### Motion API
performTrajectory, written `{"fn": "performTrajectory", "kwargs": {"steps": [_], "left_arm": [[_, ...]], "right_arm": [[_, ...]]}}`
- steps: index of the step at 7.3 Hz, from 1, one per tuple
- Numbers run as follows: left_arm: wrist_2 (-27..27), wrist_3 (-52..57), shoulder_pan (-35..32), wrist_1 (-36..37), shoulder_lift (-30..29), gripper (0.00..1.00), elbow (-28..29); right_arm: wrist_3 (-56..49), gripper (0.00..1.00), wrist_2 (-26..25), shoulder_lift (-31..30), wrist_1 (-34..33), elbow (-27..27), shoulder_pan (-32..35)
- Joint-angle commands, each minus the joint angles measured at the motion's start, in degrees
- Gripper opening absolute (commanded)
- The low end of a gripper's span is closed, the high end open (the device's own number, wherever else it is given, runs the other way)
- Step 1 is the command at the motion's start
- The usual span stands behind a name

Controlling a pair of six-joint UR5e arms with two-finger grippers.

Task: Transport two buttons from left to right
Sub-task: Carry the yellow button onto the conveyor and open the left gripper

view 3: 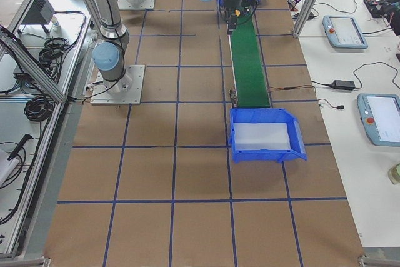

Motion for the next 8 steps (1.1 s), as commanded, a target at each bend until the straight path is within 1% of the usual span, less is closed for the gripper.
{"fn": "performTrajectory", "kwargs": {"steps": [1,2,3,4,5,6,7,8], "left_arm": [[0.0,0.8,2.0,-0.3,1.7,1.0,0.9],[-0.4,0.9,4.2,-1.5,4.1,1.0,1.1],[-1.9,2.1,7.2,-3.4,6.3,1.0,1.1],[-5.0,6.4,10.5,-3.8,7.5,1.0,0.3],[-5.1,10.3,12.6,-4.9,8.1,1.0,-0.1],[-4.7,15.7,14.2,-5.6,8.7,1.0,-0.4],[-4.6,19.8,16.3,-7.6,9.1,1.0,-0.4],[-2.4,26.9,18.4,-8.7,9.1,1.0,-0.4]], "right_arm": [[0.0,1.0,0.3,-0.9,-4.1,-0.2,0.2],[0.0,1.0,0.1,-1.7,-3.1,-0.3,0.2],[-0.1,1.0,0.1,-3.7,-2.2,0.2,0.2],[-0.3,1.0,0.1,-5.2,-1.8,1.4,0.3],[-0.3,1.0,0.3,-6.4,-1.7,2.8,0.3],[-0.4,1.0,0.1,-5.7,-2.4,2.2,0.3],[-0.4,1.0,0.3,-5.6,-2.5,2.7,0.3],[-0.3,1.0,0.1,-5.6,-2.2,3.0,0.3]]}}
